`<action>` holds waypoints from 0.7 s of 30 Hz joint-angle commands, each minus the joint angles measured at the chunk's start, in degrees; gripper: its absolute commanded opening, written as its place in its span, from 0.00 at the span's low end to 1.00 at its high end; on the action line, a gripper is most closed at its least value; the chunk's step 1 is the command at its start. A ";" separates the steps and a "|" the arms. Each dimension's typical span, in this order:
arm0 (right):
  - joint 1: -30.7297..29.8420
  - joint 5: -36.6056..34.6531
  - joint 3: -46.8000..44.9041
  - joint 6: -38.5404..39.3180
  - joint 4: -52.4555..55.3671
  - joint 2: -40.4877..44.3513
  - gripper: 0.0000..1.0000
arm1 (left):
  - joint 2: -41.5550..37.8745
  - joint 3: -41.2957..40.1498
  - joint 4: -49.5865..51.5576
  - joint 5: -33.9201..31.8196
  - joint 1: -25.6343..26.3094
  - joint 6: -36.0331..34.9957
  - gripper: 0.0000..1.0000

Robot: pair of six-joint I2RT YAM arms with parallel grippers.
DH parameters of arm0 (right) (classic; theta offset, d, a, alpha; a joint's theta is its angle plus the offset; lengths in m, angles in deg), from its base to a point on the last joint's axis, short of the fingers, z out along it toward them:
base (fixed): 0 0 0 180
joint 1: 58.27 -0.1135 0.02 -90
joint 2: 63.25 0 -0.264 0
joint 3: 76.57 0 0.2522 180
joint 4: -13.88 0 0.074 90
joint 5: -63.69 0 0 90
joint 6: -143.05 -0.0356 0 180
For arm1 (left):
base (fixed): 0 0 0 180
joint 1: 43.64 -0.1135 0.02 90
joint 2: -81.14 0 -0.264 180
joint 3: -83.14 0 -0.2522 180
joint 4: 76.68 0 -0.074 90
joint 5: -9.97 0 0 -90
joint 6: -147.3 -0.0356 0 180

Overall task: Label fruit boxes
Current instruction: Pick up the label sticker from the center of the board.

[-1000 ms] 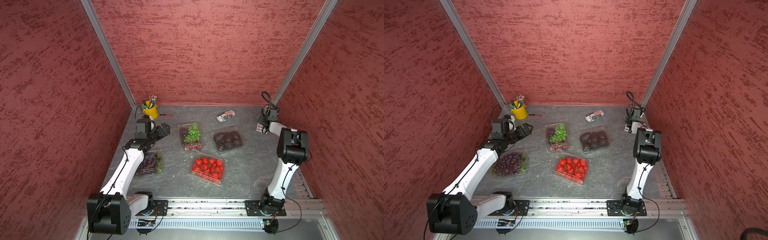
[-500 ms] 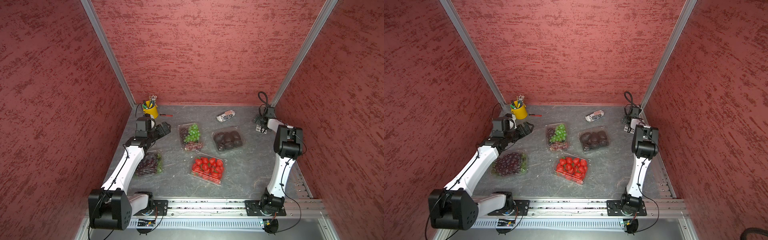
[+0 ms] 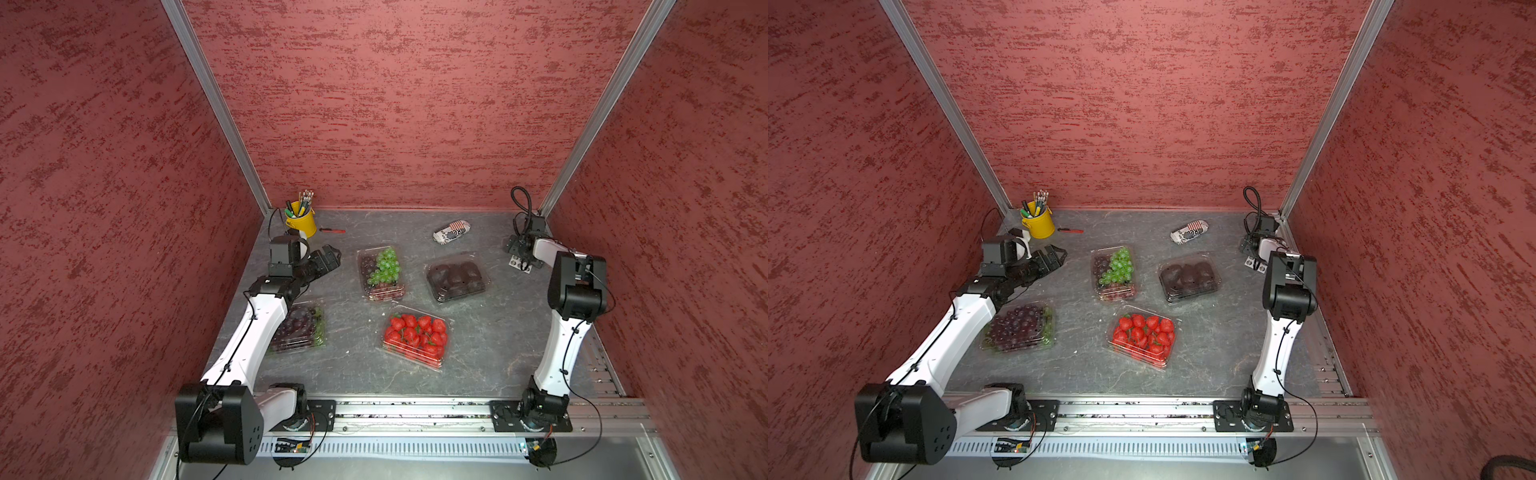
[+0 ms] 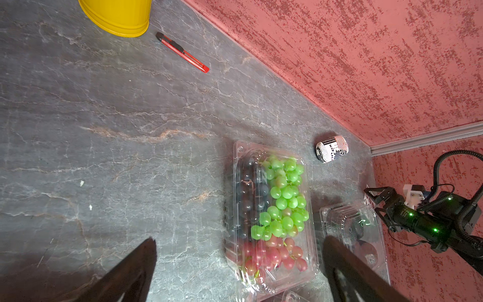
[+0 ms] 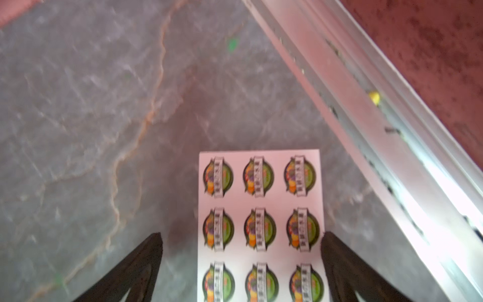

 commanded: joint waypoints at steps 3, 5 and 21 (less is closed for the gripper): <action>-0.28 -1.99 -1.12 -1.36 2.34 2.06 0.99 | -1.51 -1.44 -0.07 1.44 -0.40 -0.22 1.00; -0.32 -1.16 -1.38 -1.95 2.68 1.06 0.99 | -1.78 -1.43 0.17 1.53 -0.45 -0.17 1.00; -2.97 1.69 -1.48 -1.74 4.02 -3.02 0.91 | -3.76 -1.43 1.87 1.64 -1.45 -0.09 1.00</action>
